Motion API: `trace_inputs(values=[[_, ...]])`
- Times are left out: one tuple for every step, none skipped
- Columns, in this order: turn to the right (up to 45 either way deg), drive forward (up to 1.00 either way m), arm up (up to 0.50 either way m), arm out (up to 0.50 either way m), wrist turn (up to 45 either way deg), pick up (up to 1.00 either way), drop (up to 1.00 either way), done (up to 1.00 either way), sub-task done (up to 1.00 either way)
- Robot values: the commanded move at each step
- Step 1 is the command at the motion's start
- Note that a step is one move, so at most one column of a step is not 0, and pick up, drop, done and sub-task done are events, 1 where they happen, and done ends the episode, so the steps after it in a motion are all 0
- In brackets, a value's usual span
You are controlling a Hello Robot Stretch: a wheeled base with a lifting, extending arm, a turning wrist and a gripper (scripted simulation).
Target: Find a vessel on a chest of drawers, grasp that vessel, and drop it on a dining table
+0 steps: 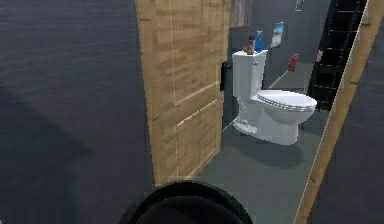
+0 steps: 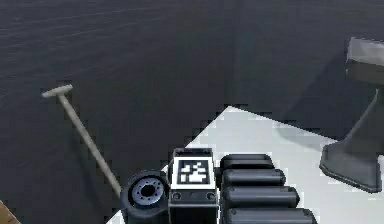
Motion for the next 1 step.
trace_inputs(values=[[0.0, 0.95, 0.00, 0.00, 0.0, 0.00, 0.00, 0.00, 0.00]])
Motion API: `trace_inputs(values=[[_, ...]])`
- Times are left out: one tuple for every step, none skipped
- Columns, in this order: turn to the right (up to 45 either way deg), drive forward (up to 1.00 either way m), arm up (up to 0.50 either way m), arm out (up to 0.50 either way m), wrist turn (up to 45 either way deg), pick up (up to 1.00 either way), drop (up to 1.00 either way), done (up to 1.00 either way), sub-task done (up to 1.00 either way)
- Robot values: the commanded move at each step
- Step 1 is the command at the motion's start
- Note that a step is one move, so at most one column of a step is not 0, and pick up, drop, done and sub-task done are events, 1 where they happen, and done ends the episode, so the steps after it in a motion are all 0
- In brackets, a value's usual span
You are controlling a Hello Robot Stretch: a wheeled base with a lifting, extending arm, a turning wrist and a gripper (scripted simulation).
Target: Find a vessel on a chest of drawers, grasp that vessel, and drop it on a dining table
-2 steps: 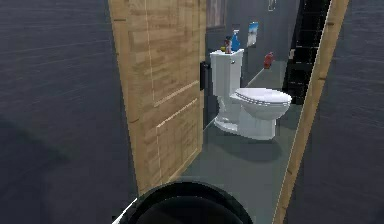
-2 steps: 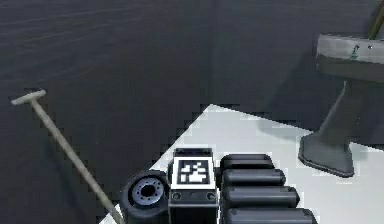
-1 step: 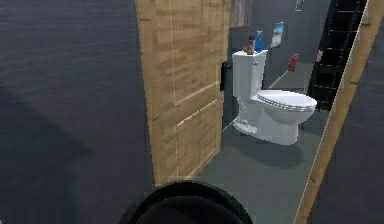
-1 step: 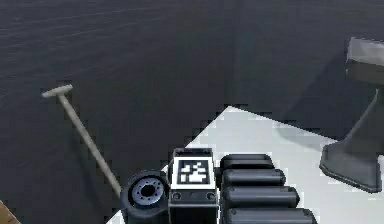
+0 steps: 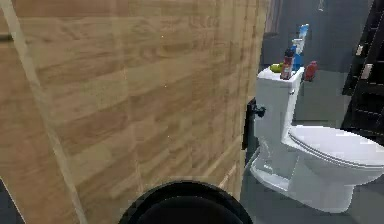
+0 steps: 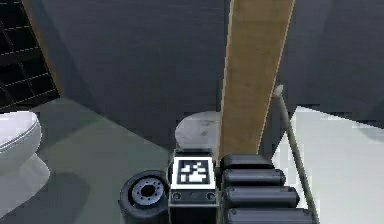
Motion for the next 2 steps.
trace_inputs(values=[[27.0, 0.00, 0.00, 0.00, 0.0, 0.00, 0.00, 0.00, 0.00], [0.0, 0.25, 0.00, 0.00, 0.0, 0.00, 0.00, 0.00, 0.00]])
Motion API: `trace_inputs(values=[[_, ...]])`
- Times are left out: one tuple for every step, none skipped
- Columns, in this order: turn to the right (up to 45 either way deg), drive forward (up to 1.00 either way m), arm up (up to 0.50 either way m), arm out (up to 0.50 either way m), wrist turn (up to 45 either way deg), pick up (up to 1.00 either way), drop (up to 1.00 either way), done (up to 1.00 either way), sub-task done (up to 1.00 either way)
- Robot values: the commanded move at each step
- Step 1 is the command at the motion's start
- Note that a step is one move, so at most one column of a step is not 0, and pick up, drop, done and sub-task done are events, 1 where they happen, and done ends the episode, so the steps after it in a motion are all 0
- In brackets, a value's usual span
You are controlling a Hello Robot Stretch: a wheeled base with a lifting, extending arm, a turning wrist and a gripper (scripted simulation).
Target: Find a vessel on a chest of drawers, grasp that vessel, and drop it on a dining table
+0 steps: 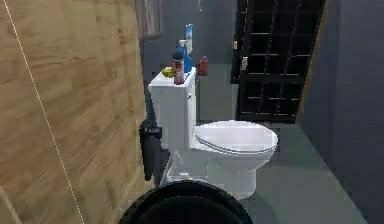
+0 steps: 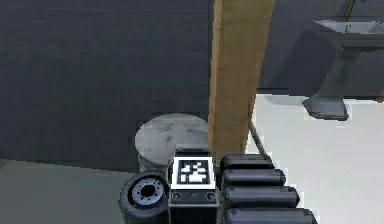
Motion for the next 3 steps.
trace_inputs(values=[[42.0, 0.00, 0.00, 0.00, 0.0, 0.00, 0.00, 0.00, 0.00], [0.0, 1.00, 0.00, 0.00, 0.0, 0.00, 0.00, 0.00, 0.00], [0.0, 0.30, 0.00, 0.00, 0.0, 0.00, 0.00, 0.00, 0.00]])
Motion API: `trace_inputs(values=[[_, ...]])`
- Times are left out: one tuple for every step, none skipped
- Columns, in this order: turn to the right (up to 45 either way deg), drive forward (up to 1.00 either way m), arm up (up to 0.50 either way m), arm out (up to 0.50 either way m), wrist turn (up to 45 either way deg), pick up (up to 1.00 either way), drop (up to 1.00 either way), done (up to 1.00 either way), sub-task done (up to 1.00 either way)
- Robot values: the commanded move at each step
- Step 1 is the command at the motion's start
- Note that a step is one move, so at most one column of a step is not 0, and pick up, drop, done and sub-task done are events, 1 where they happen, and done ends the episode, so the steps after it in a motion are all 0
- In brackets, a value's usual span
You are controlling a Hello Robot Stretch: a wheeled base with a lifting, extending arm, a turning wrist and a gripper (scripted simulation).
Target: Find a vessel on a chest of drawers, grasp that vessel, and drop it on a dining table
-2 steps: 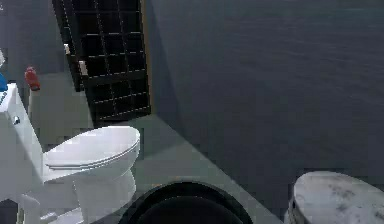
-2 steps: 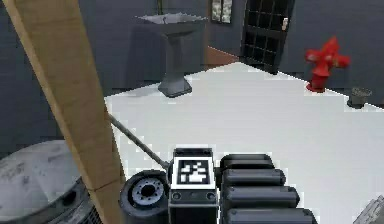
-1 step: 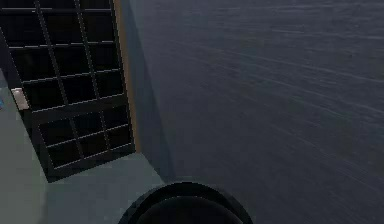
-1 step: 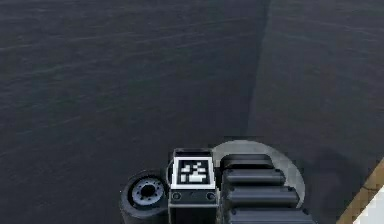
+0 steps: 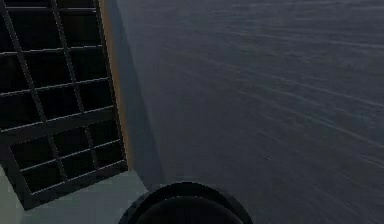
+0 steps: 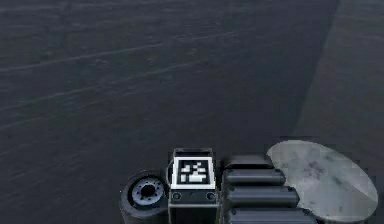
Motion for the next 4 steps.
trace_inputs(values=[[6.0, 0.00, 0.00, 0.00, 0.0, 0.00, 0.00, 0.00, 0.00], [0.0, 0.20, 0.00, 0.00, 0.0, 0.00, 0.00, 0.00, 0.00], [-45.0, 0.00, 0.00, 0.00, 0.0, 0.00, 0.00, 0.00, 0.00], [0.0, 0.50, 0.00, 0.00, 0.0, 0.00, 0.00, 0.00, 0.00]])
